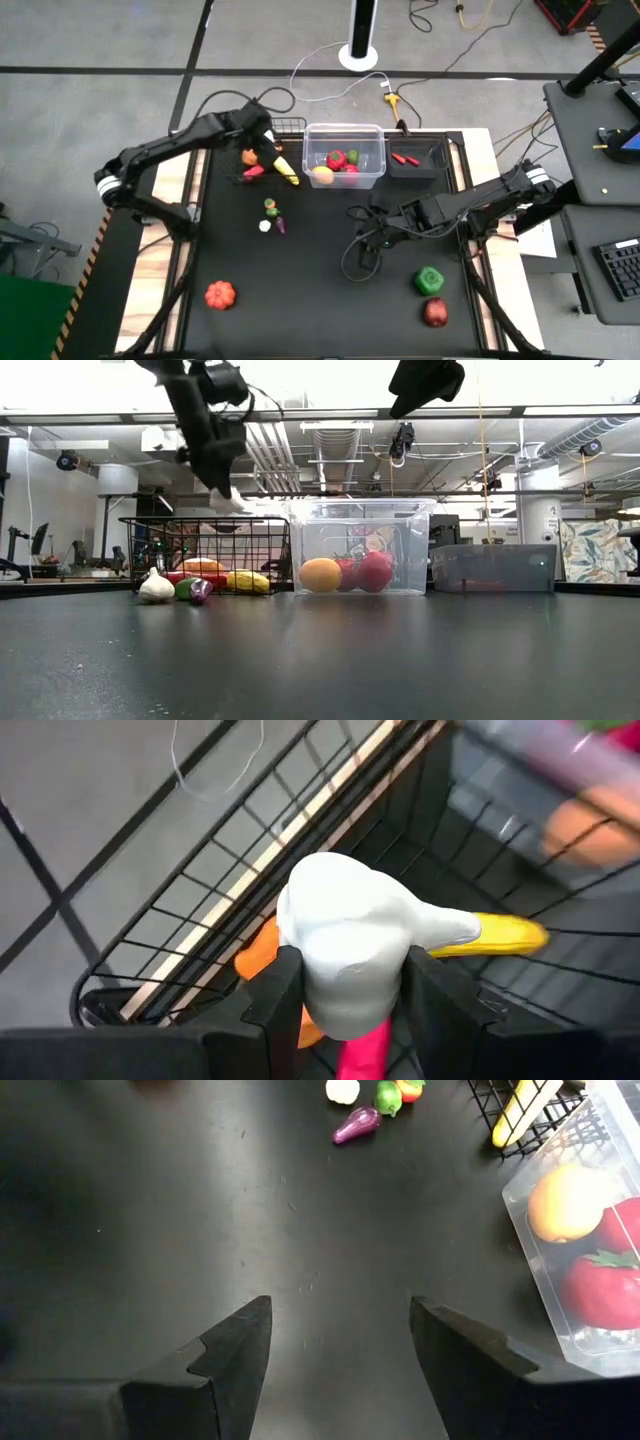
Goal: Sort produce into baskets
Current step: Put the left white garlic into the wire basket
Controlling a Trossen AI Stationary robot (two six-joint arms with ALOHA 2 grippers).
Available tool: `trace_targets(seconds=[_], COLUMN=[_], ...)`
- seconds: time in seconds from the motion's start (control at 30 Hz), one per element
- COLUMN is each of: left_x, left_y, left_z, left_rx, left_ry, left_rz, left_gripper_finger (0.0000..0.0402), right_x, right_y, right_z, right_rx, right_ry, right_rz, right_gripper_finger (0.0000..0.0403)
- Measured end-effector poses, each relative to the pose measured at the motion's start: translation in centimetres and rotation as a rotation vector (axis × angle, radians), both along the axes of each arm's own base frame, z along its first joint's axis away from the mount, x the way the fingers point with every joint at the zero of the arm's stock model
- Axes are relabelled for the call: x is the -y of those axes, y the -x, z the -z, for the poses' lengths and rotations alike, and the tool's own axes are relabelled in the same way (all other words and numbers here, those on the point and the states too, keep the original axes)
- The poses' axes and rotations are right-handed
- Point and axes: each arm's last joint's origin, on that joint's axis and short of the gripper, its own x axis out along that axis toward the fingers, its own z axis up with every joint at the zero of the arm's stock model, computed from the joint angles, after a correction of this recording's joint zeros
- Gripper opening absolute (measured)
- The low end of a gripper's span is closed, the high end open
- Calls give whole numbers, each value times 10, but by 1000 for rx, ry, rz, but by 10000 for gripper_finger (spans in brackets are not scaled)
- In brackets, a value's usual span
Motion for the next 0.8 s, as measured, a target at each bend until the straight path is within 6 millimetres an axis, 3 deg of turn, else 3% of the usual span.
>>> trace_targets(seconds=[0.4, 0.8], left_x=[-45, -60], left_y=[-8, -19], left_z=[40, 67], left_rx=[-47, -52], left_ry=[81, 138], left_rz=[-22, 2], left_gripper_finger=[132, 132], right_x=[0, 0], right_y=[0, 0], right_z=[0, 0], right_rx=[0, 0], right_ry=[0, 0], right_rz=[0, 1], right_gripper_finger=[228, 228])
